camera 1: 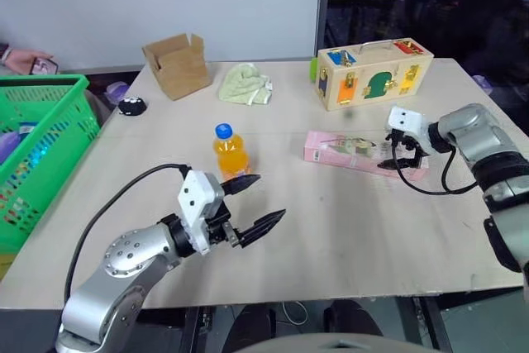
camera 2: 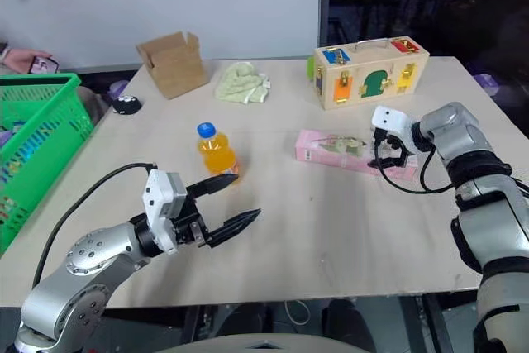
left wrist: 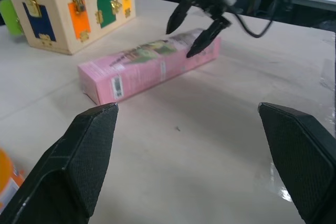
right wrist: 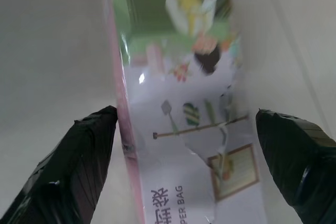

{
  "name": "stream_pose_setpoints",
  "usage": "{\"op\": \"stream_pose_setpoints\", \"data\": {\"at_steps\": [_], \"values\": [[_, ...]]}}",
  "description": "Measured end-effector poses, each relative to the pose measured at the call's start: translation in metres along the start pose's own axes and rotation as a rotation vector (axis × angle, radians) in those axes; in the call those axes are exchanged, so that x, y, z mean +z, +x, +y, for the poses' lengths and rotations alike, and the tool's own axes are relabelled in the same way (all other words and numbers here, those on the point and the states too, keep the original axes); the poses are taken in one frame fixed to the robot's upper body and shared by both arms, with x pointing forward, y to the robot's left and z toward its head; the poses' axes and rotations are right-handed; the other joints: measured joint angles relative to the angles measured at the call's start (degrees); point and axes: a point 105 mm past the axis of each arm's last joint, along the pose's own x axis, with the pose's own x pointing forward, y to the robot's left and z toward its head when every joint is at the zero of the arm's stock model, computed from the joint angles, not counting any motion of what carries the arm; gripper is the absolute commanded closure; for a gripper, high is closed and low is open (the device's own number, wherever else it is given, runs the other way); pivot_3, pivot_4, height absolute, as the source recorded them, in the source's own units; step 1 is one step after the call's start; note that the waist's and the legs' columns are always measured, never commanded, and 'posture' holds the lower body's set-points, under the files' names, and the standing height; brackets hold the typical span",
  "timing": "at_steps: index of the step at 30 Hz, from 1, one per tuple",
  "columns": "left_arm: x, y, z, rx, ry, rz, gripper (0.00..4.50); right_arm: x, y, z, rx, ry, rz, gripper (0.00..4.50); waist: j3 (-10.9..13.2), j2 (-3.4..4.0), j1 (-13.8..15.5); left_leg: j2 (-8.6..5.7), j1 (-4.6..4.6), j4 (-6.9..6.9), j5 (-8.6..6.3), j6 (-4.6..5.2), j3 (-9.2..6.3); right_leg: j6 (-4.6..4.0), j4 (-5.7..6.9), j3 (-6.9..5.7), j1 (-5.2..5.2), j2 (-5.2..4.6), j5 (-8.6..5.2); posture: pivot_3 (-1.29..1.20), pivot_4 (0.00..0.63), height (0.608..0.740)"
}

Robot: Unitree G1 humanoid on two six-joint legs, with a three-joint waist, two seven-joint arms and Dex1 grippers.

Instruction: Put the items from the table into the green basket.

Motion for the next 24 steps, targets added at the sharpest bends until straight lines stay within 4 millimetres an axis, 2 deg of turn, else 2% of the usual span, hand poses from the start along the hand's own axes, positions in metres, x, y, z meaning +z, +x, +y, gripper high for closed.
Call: {"op": "stream_pose_setpoints", "data": {"at_steps": [9,12,16,17,22,24], "values": [[0.0,0.003,-0.006,-0.019,-0.002,-0.003,0.05,-0.013,0.009,0.007,0.084,0.052,0.116,0.0,0.0,0.04,1.8,0.0,0.07,0.03,0.01,0.0,-0.02,-0.02,0.16,-0.01,0.01,0.03,-0.01,0.17,0.0,0.74],[0.002,0.006,-0.005,-0.006,0.001,-0.021,0.0,-0.02,0.011,0.009,0.085,0.082,0.135,0.79,0.1,0.12,2.2,-0.01,0.05,0.02,0.01,0.0,-0.02,-0.02,0.15,-0.01,0.0,0.02,0.0,0.17,0.0,0.74],[0.007,0.015,-0.007,0.003,-0.013,-0.06,0.0,-0.019,0.008,0.007,0.079,0.113,0.103,2.44,0.0,0.07,2.2,-0.01,0.07,0.04,0.01,0.0,-0.03,-0.01,0.15,-0.01,0.02,0.02,0.0,0.13,0.0,0.74],[0.008,0.016,-0.007,0.004,-0.021,-0.07,0.0,-0.018,0.006,0.006,0.074,0.139,0.077,2.7,0.0,0.08,2.1,-0.01,0.09,0.07,0.01,0.0,-0.01,-0.02,0.16,0.0,0.04,0.02,0.0,0.13,0.0,0.74],[0.012,0.023,-0.006,-0.006,-0.111,-0.112,0.0,-0.024,-0.003,0.01,0.101,0.273,-0.033,2.7,0.0,0.08,2.1,-0.01,0.08,0.11,0.01,0.0,-0.02,-0.01,0.19,0.01,0.03,0.03,0.0,0.08,0.0,0.74],[0.011,0.027,-0.004,-0.016,-0.173,-0.125,0.0,-0.025,-0.009,0.018,0.152,0.342,-0.111,2.7,0.0,0.09,2.1,0.0,0.02,0.1,0.0,0.0,-0.09,0.06,0.19,-0.04,0.02,0.03,0.03,0.06,0.0,0.74]]}}
